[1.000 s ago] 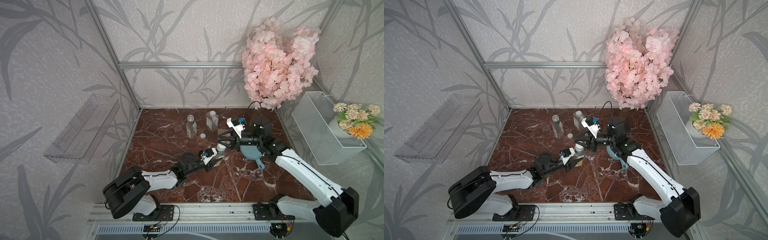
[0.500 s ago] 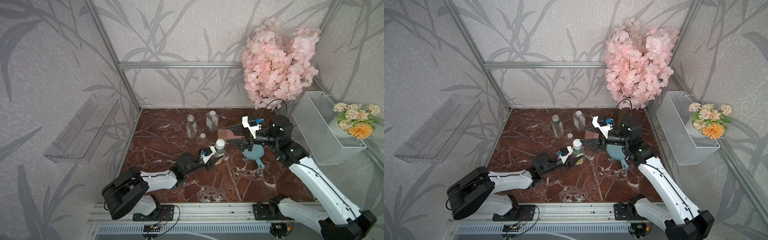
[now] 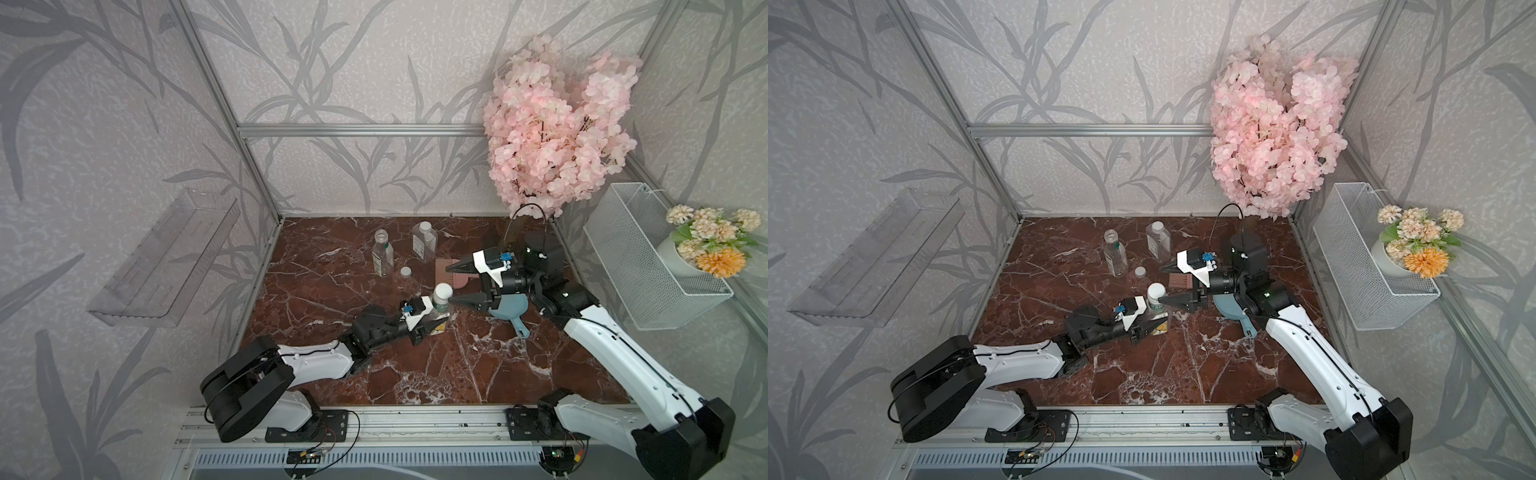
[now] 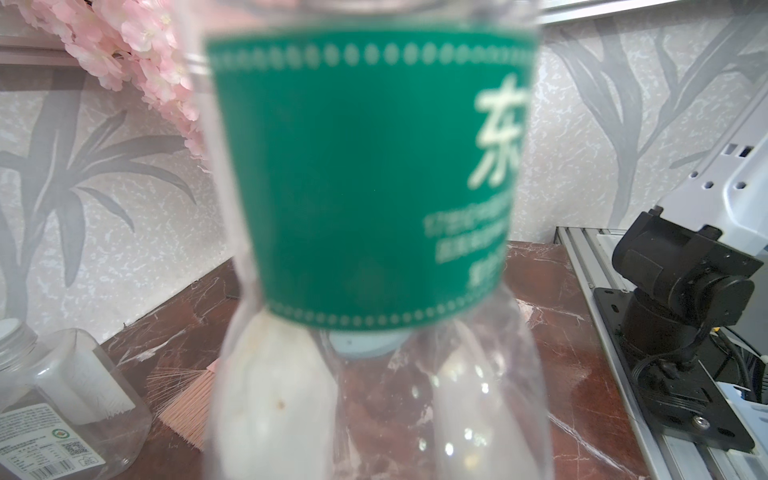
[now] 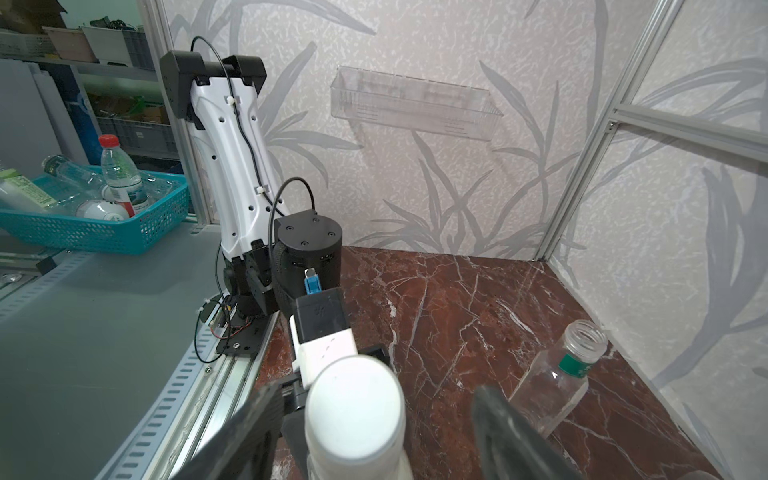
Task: Screw on the bottle caps
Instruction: Screw the bottle cap onto the plastic bottle.
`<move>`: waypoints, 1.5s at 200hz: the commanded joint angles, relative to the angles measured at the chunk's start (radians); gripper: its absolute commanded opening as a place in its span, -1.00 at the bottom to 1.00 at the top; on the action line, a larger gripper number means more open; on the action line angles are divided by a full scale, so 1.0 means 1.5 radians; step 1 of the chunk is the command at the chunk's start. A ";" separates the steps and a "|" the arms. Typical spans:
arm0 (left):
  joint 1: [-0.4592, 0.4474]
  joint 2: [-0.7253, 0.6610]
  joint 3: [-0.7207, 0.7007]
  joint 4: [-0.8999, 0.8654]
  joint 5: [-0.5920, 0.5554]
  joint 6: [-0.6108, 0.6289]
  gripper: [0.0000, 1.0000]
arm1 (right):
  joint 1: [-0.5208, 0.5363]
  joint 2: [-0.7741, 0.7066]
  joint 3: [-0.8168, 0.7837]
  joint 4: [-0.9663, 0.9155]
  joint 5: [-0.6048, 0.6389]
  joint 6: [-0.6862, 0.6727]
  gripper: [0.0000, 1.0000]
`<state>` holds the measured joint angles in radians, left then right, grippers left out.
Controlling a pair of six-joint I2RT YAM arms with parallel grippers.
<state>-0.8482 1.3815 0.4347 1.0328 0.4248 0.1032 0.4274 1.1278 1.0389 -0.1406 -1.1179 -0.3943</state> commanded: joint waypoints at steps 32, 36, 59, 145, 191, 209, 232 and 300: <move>0.001 -0.010 0.018 0.004 0.018 0.001 -0.60 | 0.020 0.021 0.048 -0.094 -0.017 -0.069 0.43; 0.002 -0.010 0.018 0.005 0.017 0.001 -0.61 | 0.020 0.022 0.049 -0.095 -0.016 -0.071 0.42; 0.002 -0.010 0.019 0.003 0.017 0.003 -0.60 | 0.021 0.026 0.054 -0.109 -0.012 -0.080 0.35; 0.002 -0.006 0.024 0.000 0.015 0.005 -0.60 | 0.031 0.035 0.062 -0.150 0.004 -0.107 0.06; 0.002 -0.007 0.026 0.001 0.009 0.008 -0.61 | 0.031 0.030 0.049 -0.150 0.024 -0.108 -0.06; 0.002 -0.010 0.026 0.003 0.004 0.009 -0.61 | 0.032 0.024 0.039 -0.143 0.035 -0.105 -0.08; 0.002 -0.011 0.028 0.005 -0.006 0.008 -0.61 | 0.033 0.012 0.016 -0.107 0.058 -0.082 -0.12; 0.002 -0.023 0.042 0.038 -0.071 0.002 -0.62 | 0.091 0.011 -0.064 -0.002 0.279 0.028 -0.30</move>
<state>-0.8455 1.3815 0.4389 0.9798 0.3702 0.1051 0.5190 1.1229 0.9997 -0.1680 -0.8989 -0.4427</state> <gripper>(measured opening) 0.389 0.440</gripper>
